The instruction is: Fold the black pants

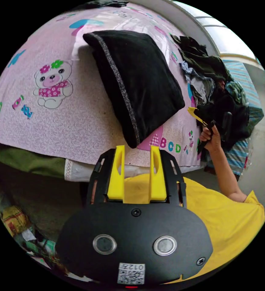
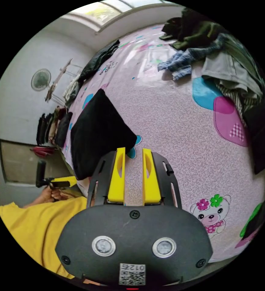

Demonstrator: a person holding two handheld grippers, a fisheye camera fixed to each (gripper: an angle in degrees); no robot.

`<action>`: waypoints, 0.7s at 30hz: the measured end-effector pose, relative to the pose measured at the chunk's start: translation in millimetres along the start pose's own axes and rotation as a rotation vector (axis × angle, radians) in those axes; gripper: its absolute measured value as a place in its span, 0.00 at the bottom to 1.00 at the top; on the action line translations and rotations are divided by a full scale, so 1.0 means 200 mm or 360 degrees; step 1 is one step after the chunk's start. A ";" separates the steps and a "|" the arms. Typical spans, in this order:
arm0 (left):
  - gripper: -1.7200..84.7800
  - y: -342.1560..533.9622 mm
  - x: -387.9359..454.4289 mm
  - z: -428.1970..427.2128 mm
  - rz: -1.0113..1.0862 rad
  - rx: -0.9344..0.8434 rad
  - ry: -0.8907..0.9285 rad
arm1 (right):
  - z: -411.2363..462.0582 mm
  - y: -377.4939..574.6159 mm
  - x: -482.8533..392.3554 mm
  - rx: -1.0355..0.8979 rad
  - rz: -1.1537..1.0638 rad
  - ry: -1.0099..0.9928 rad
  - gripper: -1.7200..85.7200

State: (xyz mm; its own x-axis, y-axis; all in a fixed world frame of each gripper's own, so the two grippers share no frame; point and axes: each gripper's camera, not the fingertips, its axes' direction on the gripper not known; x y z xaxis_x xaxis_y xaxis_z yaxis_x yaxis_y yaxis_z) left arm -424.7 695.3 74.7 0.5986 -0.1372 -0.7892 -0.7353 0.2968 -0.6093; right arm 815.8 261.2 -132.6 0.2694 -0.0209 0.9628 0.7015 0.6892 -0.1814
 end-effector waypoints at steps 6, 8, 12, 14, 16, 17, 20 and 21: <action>0.15 -0.04 -0.21 -0.01 -0.0148 0.0041 0.0173 | 0.08 -0.11 0.18 -0.0011 0.0079 -0.0198 0.15; 0.14 -0.06 -0.25 -0.01 -0.0163 0.0023 0.0171 | 0.17 -0.14 0.19 -0.0148 0.0050 -0.0197 0.14; 0.10 -0.09 -0.37 -0.05 -0.0228 0.0011 0.0150 | 0.22 -0.11 0.20 -0.0199 0.0047 -0.0241 0.07; 0.09 -0.09 -0.43 -0.11 -0.0213 0.0028 0.0129 | 0.21 -0.05 0.20 -0.0164 0.0062 -0.0259 0.06; 0.08 -0.09 -0.51 -0.19 -0.0203 0.0053 0.0058 | 0.22 0.03 0.17 -0.0181 0.0068 -0.0309 0.05; 0.07 -0.08 -0.59 -0.25 -0.0224 0.0077 0.0049 | 0.24 0.10 0.14 -0.0206 0.0048 -0.0333 0.05; 0.06 -0.09 -0.83 -0.43 -0.0303 0.0157 0.0073 | 0.32 0.30 -0.02 -0.0304 -0.0066 -0.0416 0.05; 0.05 -0.09 -0.93 -0.51 -0.0336 0.0196 0.0077 | 0.35 0.34 -0.05 -0.0334 -0.0097 -0.0435 0.05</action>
State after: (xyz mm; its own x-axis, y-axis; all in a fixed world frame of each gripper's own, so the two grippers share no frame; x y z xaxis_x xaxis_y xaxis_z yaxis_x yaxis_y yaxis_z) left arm -554.2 619.6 224.2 0.7166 -0.2529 -0.6500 -0.5495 0.3692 -0.7495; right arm 813.8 358.6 -141.0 0.0559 0.1569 0.9860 0.8390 0.5280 -0.1316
